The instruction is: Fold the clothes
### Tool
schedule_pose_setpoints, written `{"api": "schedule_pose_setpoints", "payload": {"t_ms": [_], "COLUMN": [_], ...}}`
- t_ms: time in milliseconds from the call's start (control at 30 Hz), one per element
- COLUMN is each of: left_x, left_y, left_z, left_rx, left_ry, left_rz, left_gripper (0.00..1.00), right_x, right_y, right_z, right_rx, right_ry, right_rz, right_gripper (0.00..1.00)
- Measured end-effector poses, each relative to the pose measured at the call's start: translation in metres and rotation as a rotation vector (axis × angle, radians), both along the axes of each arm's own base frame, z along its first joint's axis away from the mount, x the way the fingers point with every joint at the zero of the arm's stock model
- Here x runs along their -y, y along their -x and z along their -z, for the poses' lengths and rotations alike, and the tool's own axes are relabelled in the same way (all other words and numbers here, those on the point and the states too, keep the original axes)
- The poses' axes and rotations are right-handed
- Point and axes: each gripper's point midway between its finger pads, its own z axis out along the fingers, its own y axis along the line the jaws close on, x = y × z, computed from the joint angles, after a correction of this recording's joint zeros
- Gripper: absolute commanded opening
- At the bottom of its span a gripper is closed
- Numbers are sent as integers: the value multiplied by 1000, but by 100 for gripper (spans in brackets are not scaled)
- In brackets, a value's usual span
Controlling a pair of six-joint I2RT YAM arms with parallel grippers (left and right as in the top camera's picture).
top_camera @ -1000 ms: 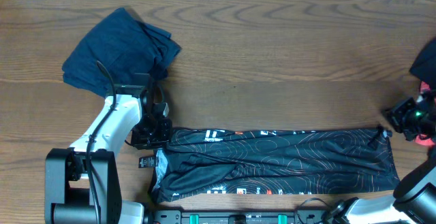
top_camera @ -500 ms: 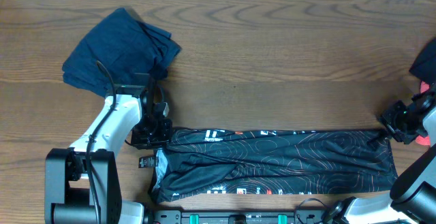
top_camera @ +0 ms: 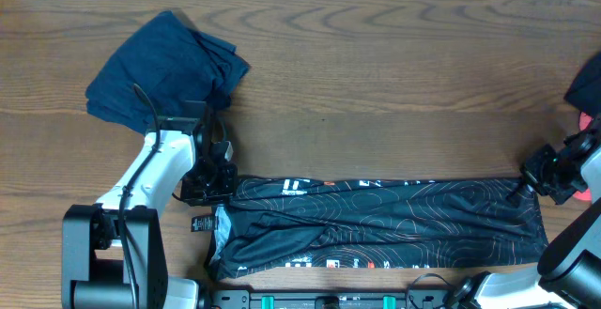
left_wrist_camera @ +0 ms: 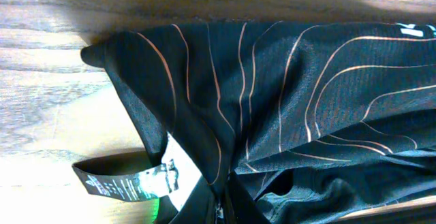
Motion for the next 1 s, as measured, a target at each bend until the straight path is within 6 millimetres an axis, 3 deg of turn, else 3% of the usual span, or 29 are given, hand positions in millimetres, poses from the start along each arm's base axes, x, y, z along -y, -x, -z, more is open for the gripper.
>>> {"api": "schedule_pose_setpoints", "payload": {"t_ms": [167, 433, 633, 800, 933, 1000], "left_x": [0, 0, 0, 0, 0, 0], "left_y": [0, 0, 0, 0, 0, 0], "left_z": [0, 0, 0, 0, 0, 0], "left_rx": [0, 0, 0, 0, 0, 0], "left_ry": [0, 1, 1, 0, 0, 0], "left_rz": [0, 0, -1, 0, 0, 0], "left_gripper": [6, 6, 6, 6, 6, 6], "right_x": [10, 26, 46, 67, 60, 45], "right_y": [1, 33, 31, 12, -7, -10], "right_z": [-1, 1, -2, -12, -24, -27], "right_rx": [18, -9, 51, 208, 338, 362], "right_ry": [2, -111, -96, -79, -155, -219], "right_rz": [69, 430, 504, 430, 329, 272], "right_gripper": [1, 4, 3, 15, 34, 38]}}
